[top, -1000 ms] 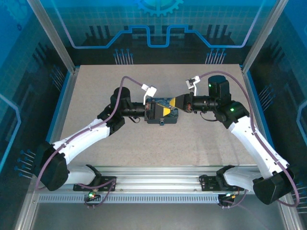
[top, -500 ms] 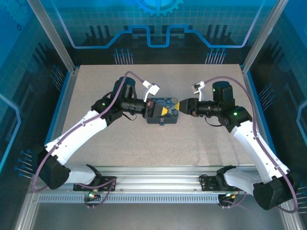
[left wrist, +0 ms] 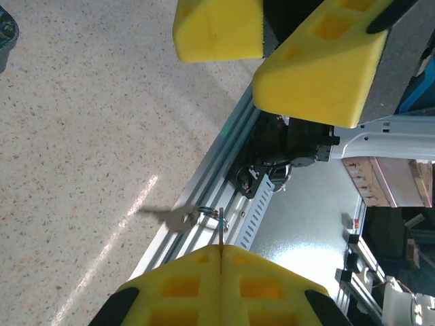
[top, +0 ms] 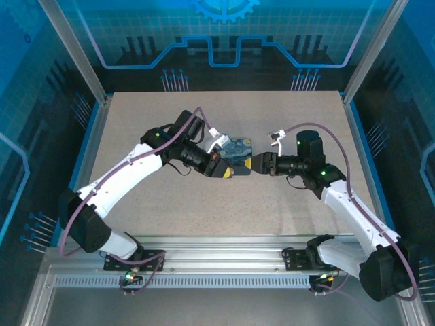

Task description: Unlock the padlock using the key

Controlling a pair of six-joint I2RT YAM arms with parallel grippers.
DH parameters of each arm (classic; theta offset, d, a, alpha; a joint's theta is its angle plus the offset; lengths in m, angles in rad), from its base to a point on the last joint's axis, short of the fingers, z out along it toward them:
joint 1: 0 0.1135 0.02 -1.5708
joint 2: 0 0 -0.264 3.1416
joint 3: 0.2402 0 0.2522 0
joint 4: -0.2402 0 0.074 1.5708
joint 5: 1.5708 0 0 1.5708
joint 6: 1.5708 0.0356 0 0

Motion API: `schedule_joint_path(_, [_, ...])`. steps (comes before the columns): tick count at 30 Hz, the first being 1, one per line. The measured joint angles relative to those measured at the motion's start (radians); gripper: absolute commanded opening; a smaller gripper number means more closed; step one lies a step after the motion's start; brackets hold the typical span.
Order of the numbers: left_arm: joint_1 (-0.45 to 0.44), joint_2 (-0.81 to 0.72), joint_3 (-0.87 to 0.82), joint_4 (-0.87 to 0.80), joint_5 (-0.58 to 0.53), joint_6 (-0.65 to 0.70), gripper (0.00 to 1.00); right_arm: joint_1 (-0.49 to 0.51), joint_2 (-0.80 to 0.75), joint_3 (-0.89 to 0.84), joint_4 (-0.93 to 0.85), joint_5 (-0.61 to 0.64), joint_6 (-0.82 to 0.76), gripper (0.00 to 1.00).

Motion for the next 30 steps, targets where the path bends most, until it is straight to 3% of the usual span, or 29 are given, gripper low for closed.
schedule_joint_path(7, [0.000,0.020,0.024,-0.029,0.019,0.026,0.00,0.003,-0.005,-0.038,0.123,-0.045,0.037,0.49])
schedule_joint_path(12, [0.000,0.021,0.024,-0.030,0.045,0.034,0.00,0.034,0.009,-0.038,0.190,-0.075,0.048,0.58])
schedule_joint_path(15, [0.000,0.021,0.024,-0.028,0.057,0.035,0.00,0.059,0.017,-0.038,0.215,-0.085,0.052,0.58])
schedule_joint_path(30, [0.000,0.000,0.022,0.020,0.083,0.033,0.00,0.123,0.043,-0.038,0.302,-0.135,0.063,0.38])
